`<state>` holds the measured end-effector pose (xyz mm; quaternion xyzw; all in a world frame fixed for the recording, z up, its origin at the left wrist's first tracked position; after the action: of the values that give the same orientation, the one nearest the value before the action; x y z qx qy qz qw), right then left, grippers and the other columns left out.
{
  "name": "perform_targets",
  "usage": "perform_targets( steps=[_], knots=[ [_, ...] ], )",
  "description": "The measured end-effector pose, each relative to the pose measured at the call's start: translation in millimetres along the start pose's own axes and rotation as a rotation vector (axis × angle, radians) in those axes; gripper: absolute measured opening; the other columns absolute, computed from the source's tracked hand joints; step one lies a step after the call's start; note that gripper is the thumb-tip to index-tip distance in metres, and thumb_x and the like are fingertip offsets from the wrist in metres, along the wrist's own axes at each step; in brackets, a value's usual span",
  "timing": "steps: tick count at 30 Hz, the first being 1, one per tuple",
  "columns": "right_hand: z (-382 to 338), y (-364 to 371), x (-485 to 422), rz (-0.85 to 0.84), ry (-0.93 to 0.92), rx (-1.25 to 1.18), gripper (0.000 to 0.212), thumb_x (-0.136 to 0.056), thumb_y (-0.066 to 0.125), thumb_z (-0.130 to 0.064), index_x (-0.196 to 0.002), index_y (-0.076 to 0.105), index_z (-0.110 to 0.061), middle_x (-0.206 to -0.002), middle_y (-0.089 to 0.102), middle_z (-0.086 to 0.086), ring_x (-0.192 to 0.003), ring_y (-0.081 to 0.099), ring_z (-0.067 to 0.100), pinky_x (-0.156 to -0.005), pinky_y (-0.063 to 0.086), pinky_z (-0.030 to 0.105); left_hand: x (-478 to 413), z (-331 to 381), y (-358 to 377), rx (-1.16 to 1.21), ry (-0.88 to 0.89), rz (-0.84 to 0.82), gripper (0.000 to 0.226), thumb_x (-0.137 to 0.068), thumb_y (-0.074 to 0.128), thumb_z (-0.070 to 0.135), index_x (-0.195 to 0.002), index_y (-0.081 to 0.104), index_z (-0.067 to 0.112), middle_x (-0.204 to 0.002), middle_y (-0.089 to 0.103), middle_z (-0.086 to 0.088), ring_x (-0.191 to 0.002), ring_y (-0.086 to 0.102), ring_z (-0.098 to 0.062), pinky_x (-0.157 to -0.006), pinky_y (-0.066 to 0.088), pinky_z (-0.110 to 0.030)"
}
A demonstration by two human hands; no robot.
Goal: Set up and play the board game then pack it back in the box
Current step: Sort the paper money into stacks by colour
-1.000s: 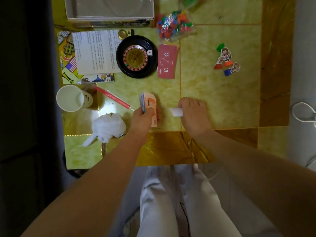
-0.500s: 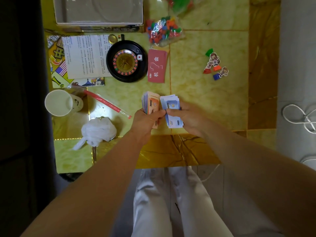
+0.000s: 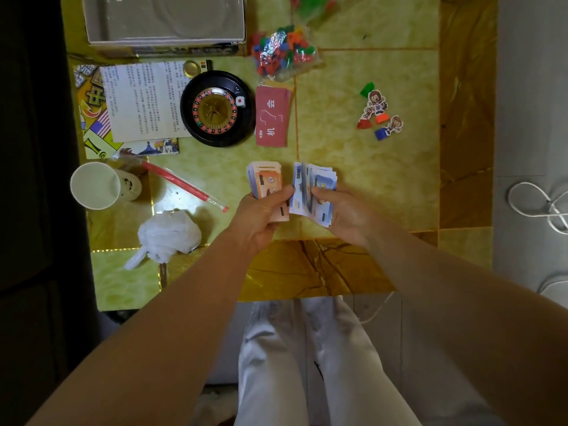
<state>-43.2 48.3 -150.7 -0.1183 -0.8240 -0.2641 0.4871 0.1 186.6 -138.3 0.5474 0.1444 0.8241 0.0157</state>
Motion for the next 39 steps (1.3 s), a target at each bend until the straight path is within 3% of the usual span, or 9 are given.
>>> perform_targets(
  steps=[4, 7, 12, 17, 20, 25, 29, 33, 39],
  knots=[
    [0.5, -1.0, 2.7, 0.015, 0.067, -0.137, 0.018, -0.098, 0.047, -0.014, -0.106, 0.063, -0.016, -0.093, 0.068, 0.002, -0.082, 0.065, 0.014, -0.068, 0.053, 0.025, -1.7, -2.4, 7.6, -0.018, 0.001, -0.062, 0.015, -0.084, 0.064, -0.004, -0.089, 0.066, 0.01, -0.081, 0.073, -0.005, -0.072, 0.07, -0.017, -0.066, 0.059, -0.029],
    [-4.3, 0.4, 2.7, 0.035, 0.012, -0.075, 0.02, -0.098, 0.048, -0.011, -0.111, 0.063, -0.012, -0.092, 0.07, 0.003, -0.082, 0.067, 0.016, -0.07, 0.056, 0.029, -0.6, 2.6, 8.9, -0.052, 0.069, -0.076, 0.009, -0.085, 0.065, -0.002, -0.089, 0.063, 0.005, -0.072, 0.068, -0.006, -0.062, 0.065, -0.014, -0.059, 0.057, -0.025],
    [-6.0, 6.0, 0.4, 0.12, -0.126, 0.288, 0.036, -0.097, 0.049, -0.003, -0.133, 0.051, -0.004, -0.103, 0.064, 0.008, -0.089, 0.063, 0.022, -0.091, 0.051, 0.044, -1.1, 2.1, 4.9, -0.349, 0.217, -0.01, 0.01, -0.081, 0.072, 0.001, -0.08, 0.065, 0.008, -0.061, 0.066, -0.001, -0.052, 0.058, -0.013, -0.054, 0.05, -0.027],
    [-19.3, 4.9, 4.7, 0.244, -0.303, 0.892, 0.038, -0.094, 0.044, -0.008, -0.131, 0.048, -0.013, -0.106, 0.057, 0.007, -0.075, 0.051, 0.01, -0.061, 0.039, 0.02, 0.9, -1.4, -0.7, -0.344, 0.246, 0.073, 0.01, -0.083, 0.071, 0.002, -0.081, 0.064, 0.008, -0.063, 0.064, -0.003, -0.053, 0.055, -0.016, -0.056, 0.048, -0.028],
    [-32.0, -1.9, 7.7, 0.49, -0.596, 1.446, 0.033, -0.089, 0.049, -0.01, -0.122, 0.052, -0.009, -0.11, 0.055, 0.01, -0.096, 0.052, 0.026, -0.078, 0.043, 0.035, -1.1, -2.8, -10.2, -0.259, 0.192, 0.109, 0.003, -0.09, 0.063, 0.007, -0.091, 0.06, 0.008, -0.072, 0.062, -0.006, -0.057, 0.053, -0.016, -0.052, 0.047, -0.025],
    [-8.0, 3.6, -7.7, 0.477, -0.587, 1.798, 0.04, -0.087, 0.048, 0.0, -0.125, 0.046, -0.008, -0.122, 0.049, 0.011, -0.111, 0.047, 0.029, -0.088, 0.034, 0.033, -7.3, -10.8, -19.2, -0.206, 0.124, 0.057, 0.005, -0.095, 0.055, 0.012, -0.099, 0.058, 0.012, -0.075, 0.062, -0.007, -0.058, 0.055, -0.014, -0.055, 0.05, -0.023],
    [-16.2, 4.7, -6.4, 0.509, -0.702, 1.508, 0.029, -0.086, 0.047, 0.002, -0.113, 0.052, -0.005, -0.105, 0.055, 0.01, -0.095, 0.051, 0.027, -0.076, 0.032, 0.03, -9.6, -10.5, -23.2, -0.192, 0.177, 0.094, 0.003, -0.093, 0.058, 0.009, -0.093, 0.06, 0.011, -0.07, 0.061, -0.006, -0.055, 0.054, -0.014, -0.055, 0.049, -0.024],
    [-20.7, 9.3, 4.5, 0.27, -0.728, 1.001, 0.02, -0.087, 0.048, 0.007, -0.102, 0.053, -0.006, -0.091, 0.061, -0.003, -0.073, 0.054, 0.006, -0.062, 0.034, 0.013, -6.4, -2.0, -12.9, -0.132, 0.266, 0.083, 0.012, -0.091, 0.065, 0.018, -0.08, 0.061, 0.014, -0.063, 0.059, -0.001, -0.054, 0.053, -0.014, -0.053, 0.047, -0.025],
    [-12.8, 15.6, -2.8, 0.138, -0.642, 0.7, 0.023, -0.089, 0.047, 0.011, -0.104, 0.057, -0.002, -0.09, 0.061, -0.006, -0.082, 0.057, -0.007, -0.075, 0.043, 0.01, -7.8, 6.0, 13.2, -0.329, 0.372, 0.028, 0.023, -0.082, 0.075, 0.022, -0.079, 0.06, 0.005, -0.061, 0.05, -0.004, -0.052, 0.046, -0.012, -0.051, 0.041, -0.025]
  ],
)
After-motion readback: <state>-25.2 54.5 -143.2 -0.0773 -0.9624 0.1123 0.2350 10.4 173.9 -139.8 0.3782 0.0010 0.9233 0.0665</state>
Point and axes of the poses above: each hand's wrist, its own x-axis away from the middle knuckle, its own y-axis out of the palm, z = x × y, the point moved 5 cm from there along -x, towards the middle knuckle
